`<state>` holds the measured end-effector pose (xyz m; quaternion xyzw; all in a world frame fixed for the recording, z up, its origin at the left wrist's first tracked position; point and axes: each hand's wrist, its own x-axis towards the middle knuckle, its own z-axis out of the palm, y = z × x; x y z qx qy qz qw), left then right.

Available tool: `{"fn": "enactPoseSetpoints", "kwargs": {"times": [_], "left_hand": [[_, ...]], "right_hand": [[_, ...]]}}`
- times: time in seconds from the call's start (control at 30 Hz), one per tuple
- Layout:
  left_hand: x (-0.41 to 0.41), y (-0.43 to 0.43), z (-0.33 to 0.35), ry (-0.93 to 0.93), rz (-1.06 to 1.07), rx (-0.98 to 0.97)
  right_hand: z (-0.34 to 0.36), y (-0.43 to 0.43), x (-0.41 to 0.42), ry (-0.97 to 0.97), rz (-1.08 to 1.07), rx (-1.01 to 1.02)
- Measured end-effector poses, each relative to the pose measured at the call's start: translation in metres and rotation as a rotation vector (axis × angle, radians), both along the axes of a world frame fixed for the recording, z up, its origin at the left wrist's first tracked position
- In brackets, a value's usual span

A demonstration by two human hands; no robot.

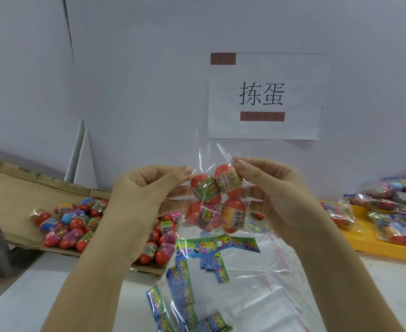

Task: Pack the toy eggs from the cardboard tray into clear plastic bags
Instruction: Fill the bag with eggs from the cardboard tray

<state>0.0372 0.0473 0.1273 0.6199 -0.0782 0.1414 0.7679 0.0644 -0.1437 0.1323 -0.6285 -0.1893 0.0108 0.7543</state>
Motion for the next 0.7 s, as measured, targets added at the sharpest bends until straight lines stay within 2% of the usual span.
{"fn": "enactPoseSetpoints", "kwargs": {"times": [0.13,0.3,0.43,0.7], "left_hand": [[0.003,0.001,-0.003,0.01,0.01,0.062],[0.004,-0.003,-0.002,-0.016,0.064,-0.08],[0.002,-0.005,0.0,-0.041,0.114,-0.078],[0.002,-0.012,-0.004,-0.104,0.226,-0.076]], "right_hand": [[0.0,-0.001,-0.001,-0.02,0.016,-0.013],[-0.002,-0.001,0.003,0.035,0.035,0.07],[-0.002,0.001,0.003,0.068,0.067,0.135],[-0.001,-0.005,0.006,0.01,-0.024,0.096]]}}
